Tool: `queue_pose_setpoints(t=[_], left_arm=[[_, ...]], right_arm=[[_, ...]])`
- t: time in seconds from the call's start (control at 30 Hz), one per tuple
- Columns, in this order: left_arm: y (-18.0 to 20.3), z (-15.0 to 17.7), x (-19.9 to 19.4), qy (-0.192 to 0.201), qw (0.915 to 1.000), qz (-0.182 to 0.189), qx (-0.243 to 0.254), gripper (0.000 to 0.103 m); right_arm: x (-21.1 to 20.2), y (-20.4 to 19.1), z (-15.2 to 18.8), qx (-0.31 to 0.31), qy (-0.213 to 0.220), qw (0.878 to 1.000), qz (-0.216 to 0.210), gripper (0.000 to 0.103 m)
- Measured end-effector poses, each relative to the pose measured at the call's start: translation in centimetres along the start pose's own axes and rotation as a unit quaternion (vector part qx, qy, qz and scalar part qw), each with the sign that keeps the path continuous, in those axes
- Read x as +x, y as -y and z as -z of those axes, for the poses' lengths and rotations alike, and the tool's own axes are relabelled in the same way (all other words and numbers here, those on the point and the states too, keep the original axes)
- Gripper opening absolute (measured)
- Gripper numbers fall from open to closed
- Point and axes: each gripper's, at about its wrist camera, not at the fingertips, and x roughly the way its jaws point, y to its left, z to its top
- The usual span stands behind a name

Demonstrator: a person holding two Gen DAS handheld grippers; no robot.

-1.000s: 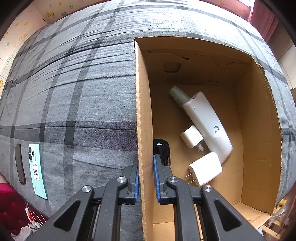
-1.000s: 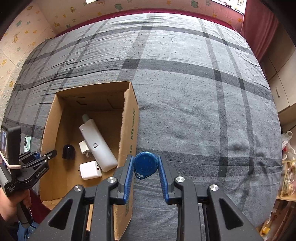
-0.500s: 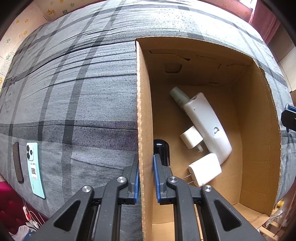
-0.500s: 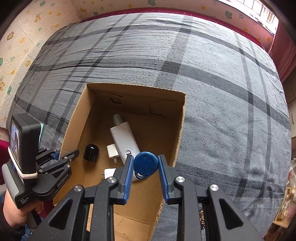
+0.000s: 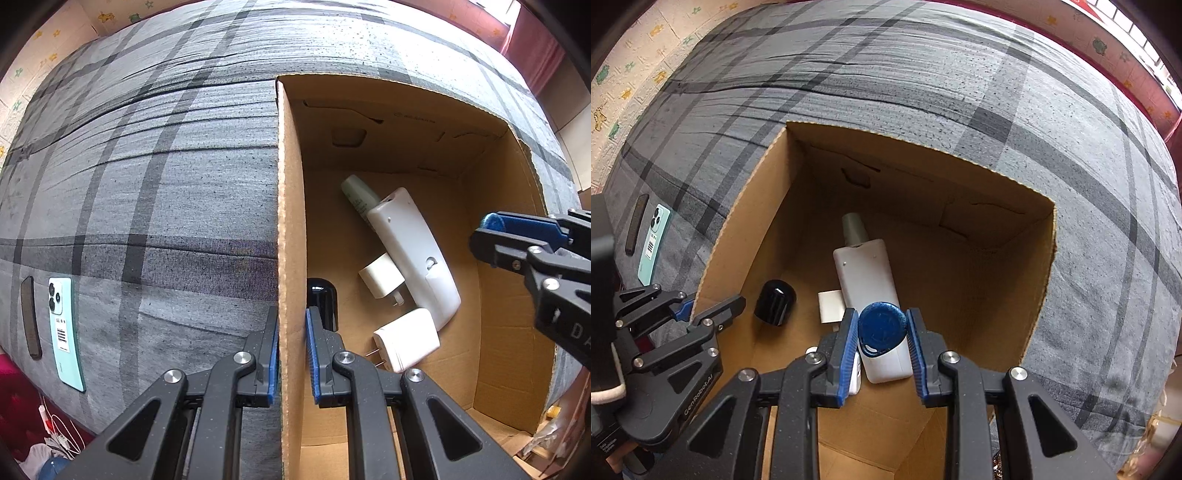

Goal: Organize rigid objects
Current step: 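Carry the blue fob with the right gripper into the box, then open the right gripper to drop the blue fob in the box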

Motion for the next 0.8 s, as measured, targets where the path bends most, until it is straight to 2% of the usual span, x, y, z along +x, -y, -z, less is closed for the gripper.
queue_pose_setpoints(t=[0.33, 0.8], left_arm=[[-0.1, 0.0, 0.0, 0.0, 1.0, 0.003, -0.005, 0.014], [-0.2, 0.0, -0.1, 0.001, 1.0, 0.003, -0.007, 0.014]], right_arm=[[3.5, -1.0, -0.3, -0.01, -0.027, 1.0, 0.001, 0.028], [4.2, -0.7, -0.5, -0.006, -0.029, 1.0, -0.003, 0.028]])
